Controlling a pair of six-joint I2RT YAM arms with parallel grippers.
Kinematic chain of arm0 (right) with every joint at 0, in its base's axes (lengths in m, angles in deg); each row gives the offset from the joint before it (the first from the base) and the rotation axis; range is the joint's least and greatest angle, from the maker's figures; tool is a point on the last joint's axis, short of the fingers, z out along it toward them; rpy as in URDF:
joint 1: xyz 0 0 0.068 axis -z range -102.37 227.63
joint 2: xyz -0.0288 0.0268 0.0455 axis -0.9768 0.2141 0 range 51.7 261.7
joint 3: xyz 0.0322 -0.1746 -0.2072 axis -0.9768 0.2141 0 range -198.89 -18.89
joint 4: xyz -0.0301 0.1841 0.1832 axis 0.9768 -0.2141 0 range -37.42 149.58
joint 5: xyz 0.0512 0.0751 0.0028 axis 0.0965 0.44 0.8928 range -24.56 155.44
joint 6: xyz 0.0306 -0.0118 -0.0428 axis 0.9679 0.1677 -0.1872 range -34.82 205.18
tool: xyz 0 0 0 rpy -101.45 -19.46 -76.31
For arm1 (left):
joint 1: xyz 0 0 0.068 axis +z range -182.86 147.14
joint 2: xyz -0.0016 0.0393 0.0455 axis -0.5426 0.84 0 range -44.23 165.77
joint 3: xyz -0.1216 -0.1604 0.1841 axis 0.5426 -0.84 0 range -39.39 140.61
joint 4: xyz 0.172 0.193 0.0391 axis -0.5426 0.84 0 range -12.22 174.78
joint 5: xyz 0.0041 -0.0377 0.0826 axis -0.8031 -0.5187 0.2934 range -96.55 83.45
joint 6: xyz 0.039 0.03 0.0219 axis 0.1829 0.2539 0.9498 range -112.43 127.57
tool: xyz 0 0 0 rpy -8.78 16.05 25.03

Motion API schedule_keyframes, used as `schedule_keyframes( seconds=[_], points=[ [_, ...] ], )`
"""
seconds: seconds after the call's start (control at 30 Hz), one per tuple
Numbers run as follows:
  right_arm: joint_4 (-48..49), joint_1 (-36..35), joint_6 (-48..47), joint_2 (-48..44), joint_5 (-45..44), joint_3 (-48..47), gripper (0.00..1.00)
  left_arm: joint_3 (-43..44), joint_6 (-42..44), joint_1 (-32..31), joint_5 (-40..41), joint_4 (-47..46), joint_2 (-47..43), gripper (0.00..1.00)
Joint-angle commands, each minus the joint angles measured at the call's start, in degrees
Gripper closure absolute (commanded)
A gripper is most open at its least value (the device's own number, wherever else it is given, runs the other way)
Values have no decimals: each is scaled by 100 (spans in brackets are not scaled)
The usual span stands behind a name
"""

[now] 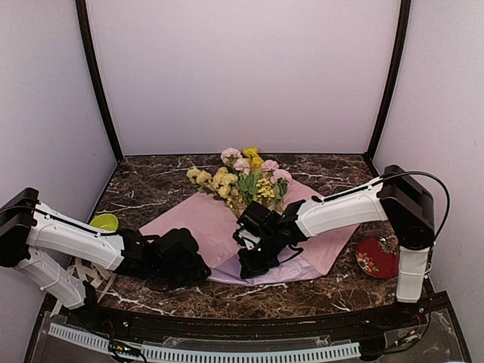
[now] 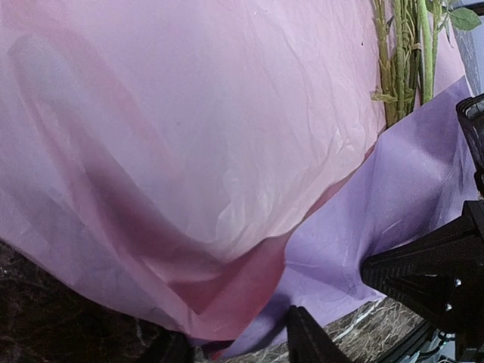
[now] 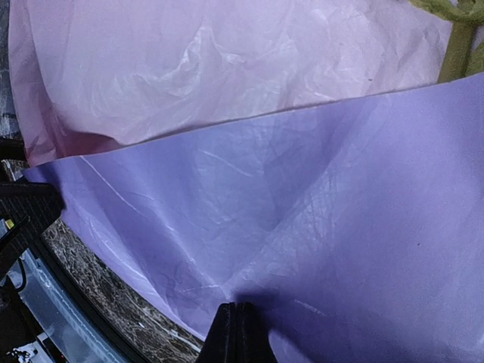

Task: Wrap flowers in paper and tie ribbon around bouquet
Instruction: Pick up the one-fourth-folded wrapping paper from the center of the board.

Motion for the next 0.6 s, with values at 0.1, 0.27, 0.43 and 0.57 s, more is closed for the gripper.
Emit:
schedule_keyframes(
  seconds=[0.1, 0.27, 0.43, 0.57],
  points=[
    [95, 51, -11, -138, 65, 156, 100, 393, -91, -61, 200, 645, 71, 69],
    [100, 57, -24, -159, 90, 175, 100, 357, -596, -142, 467, 1275, -127, 61],
    [136, 57, -20, -207, 113, 228, 100, -147, -1077, -151, 499, 1217, -542, 56],
    [167, 57, -11, -212, 148, 255, 100, -120, -1078, -169, 457, 1231, -479, 50]
  ],
)
